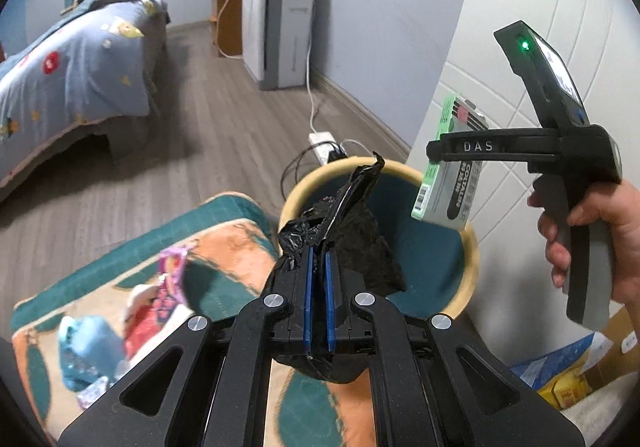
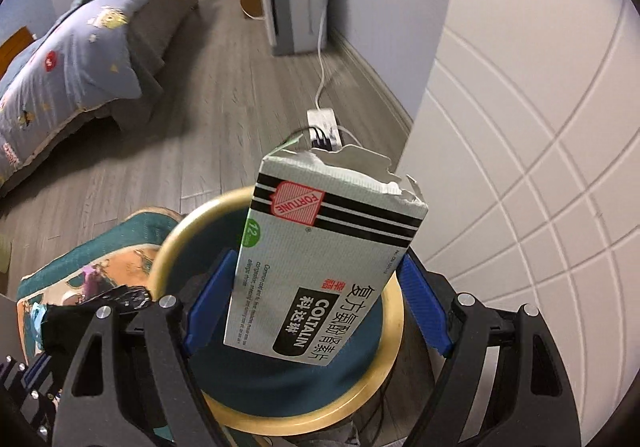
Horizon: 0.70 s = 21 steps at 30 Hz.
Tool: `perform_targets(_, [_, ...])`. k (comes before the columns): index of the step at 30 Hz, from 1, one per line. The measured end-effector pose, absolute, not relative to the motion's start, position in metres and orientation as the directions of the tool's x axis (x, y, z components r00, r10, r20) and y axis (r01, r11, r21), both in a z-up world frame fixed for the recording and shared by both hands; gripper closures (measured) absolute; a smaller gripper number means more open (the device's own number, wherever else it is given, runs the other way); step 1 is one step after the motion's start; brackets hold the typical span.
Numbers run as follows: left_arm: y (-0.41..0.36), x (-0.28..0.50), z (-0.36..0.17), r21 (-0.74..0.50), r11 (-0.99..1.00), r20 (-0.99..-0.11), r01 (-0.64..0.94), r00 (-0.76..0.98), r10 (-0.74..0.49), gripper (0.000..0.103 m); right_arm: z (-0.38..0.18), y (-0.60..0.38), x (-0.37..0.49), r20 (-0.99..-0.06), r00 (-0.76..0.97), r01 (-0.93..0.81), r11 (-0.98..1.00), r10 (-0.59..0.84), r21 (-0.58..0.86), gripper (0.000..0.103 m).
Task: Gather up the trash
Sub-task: 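Carry the COLTAIN box over the bin and open the right tool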
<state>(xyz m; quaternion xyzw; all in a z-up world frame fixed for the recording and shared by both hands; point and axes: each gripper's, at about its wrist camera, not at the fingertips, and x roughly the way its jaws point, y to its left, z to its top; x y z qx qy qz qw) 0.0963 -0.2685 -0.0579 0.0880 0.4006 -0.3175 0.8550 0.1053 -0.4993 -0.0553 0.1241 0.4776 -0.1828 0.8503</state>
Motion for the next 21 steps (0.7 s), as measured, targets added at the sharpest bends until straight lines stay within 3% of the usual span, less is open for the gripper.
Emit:
perform_targets(7, [-0.292, 0.104, -0.069, -0.132, 0.769, -0.731, 0.625, 0.463, -0.501, 0.095, -0.066, -0.504, 0.106, -0.863, 0.470, 0.421, 0.906, -0.187, 0.033, 0.023])
perform_targets(9, [-0.297, 0.102, -0.070, -0.132, 0.761, -0.727, 0.635, 0.460, -0.510, 0.087, -0.064, -0.505, 0.102, -0.860, 0.474, 0.420, 0.907, -0.189, 0.033, 0.021])
perform_targets(11, [-0.299, 0.099, -0.069, -0.124, 0.760, -0.720, 0.638, 0.468, -0.511, 0.067, -0.063, -0.507, 0.098, -0.856, 0.480, 0.421, 0.906, -0.191, 0.034, 0.018])
perform_targets(13, [-0.300, 0.098, -0.068, -0.117, 0.757, -0.712, 0.643, 0.477, -0.515, 0.055, -0.062, -0.509, 0.098, -0.850, 0.489, 0.425, 0.905, -0.196, 0.036, 0.018])
perform_targets(15, [-0.300, 0.095, -0.066, -0.109, 0.755, -0.707, 0.647, 0.484, -0.517, 0.053, -0.061, -0.511, 0.097, -0.847, 0.493, 0.430, 0.902, -0.198, 0.039, 0.016])
perform_targets(20, [-0.294, 0.091, -0.060, -0.081, 0.770, -0.699, 0.633, 0.515, -0.496, 0.021, -0.057, -0.507, 0.095, -0.841, 0.502, 0.427, 0.903, -0.201, 0.039, 0.009])
perform_targets(21, [-0.291, 0.091, -0.057, -0.075, 0.777, -0.696, 0.625, 0.525, -0.489, 0.019, -0.056, -0.505, 0.096, -0.839, 0.504, 0.422, 0.906, -0.203, 0.034, 0.006])
